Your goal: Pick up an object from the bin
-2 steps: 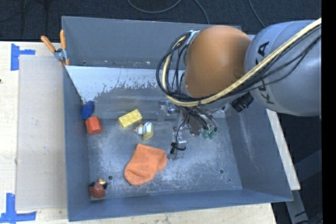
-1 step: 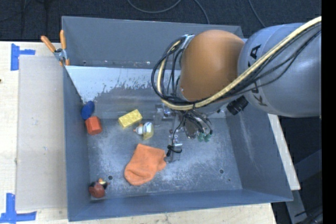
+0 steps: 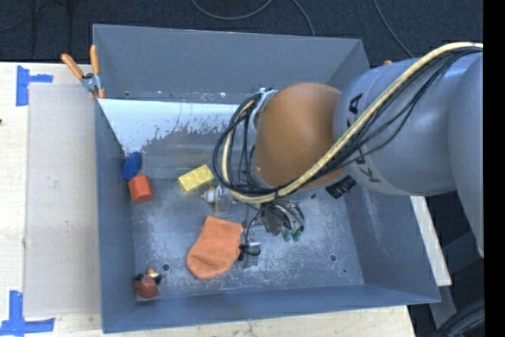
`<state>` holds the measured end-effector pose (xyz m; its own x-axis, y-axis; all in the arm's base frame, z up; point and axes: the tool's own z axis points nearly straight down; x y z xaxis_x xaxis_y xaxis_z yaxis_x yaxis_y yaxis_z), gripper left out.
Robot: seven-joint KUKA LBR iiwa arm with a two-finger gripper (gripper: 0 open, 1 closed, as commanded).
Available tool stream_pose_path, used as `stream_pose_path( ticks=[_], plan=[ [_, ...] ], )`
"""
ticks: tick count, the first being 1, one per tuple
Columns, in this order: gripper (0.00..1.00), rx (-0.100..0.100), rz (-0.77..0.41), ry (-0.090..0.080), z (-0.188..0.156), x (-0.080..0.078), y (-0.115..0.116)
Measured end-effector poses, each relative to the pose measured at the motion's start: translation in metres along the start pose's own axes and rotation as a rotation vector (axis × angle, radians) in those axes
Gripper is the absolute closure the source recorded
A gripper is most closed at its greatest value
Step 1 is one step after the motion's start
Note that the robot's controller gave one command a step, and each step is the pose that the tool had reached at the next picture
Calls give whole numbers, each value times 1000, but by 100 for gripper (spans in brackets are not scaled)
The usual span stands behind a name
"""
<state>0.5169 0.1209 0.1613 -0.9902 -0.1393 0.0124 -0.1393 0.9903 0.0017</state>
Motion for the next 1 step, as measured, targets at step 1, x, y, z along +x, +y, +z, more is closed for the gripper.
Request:
stream_pose_path(
  ticks=[1],
  plan=[
    [0, -1, -91, 7, 63, 30, 6]
  ],
)
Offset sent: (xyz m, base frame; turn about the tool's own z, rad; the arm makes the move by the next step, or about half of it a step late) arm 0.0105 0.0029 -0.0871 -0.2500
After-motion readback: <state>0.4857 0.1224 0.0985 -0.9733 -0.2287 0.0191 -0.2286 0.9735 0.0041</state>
